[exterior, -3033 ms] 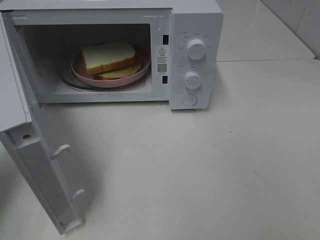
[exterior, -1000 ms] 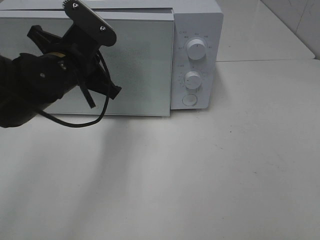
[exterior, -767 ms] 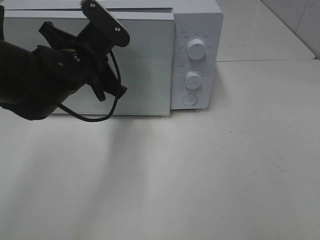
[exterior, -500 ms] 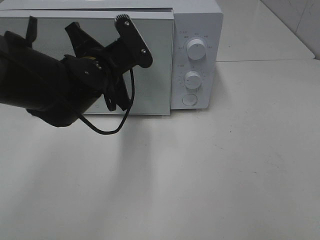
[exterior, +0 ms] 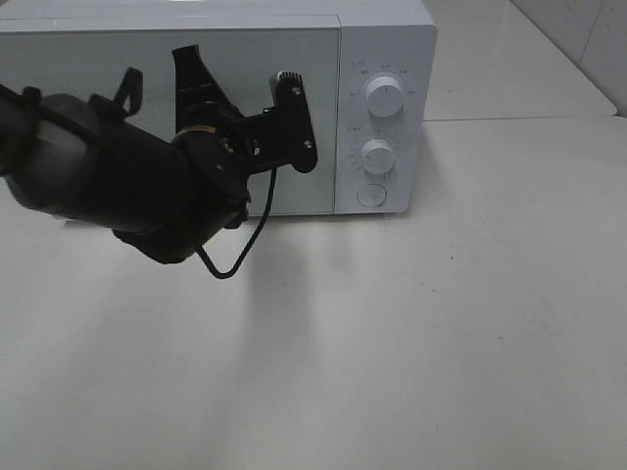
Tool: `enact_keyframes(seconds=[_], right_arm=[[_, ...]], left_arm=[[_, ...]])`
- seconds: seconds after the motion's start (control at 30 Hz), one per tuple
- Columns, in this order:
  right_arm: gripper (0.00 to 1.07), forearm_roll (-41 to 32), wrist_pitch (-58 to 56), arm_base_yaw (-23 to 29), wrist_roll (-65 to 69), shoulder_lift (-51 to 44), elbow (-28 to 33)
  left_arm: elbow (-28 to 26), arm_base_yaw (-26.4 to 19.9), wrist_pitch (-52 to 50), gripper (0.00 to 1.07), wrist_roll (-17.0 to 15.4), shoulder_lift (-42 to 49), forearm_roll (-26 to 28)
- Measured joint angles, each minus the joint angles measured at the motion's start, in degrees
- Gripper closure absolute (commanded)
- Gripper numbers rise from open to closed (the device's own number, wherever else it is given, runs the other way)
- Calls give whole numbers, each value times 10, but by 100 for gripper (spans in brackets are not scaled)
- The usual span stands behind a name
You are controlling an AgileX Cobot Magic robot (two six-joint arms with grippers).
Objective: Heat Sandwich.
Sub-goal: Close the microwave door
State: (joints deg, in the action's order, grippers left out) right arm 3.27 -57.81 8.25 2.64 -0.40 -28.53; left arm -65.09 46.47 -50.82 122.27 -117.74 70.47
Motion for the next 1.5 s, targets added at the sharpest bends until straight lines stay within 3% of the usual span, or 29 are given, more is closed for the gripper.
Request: enact_keyframes(seconds=[0.03,0.1,0.77,1.03,1.13,1.23,1.4,1.47,1.5], right_arm=[[48,0,0,0,0,0,0],[48,0,0,0,0,0,0],[48,0,0,0,0,0,0],[48,0,0,0,0,0,0],[48,0,0,0,0,0,0],[48,0,0,0,0,0,0],[48,0,0,0,0,0,0],[48,0,0,0,0,0,0],[48,0,0,0,0,0,0]], left_arm=[[-10,4,-10,107,26,-14,8],[-19,8,-14,107,42,-23,15],[-37,21,-23,107,52,-29,60],[-50,14,44,107,44,17,179],[-53,10,99,107,42,62,258],[-53,10,143,107,41,91,282],[-37,14,201,107,13,129,289],[-25,17,226,107,-16,144,290],[-10,17,251,107,-53,156,291]])
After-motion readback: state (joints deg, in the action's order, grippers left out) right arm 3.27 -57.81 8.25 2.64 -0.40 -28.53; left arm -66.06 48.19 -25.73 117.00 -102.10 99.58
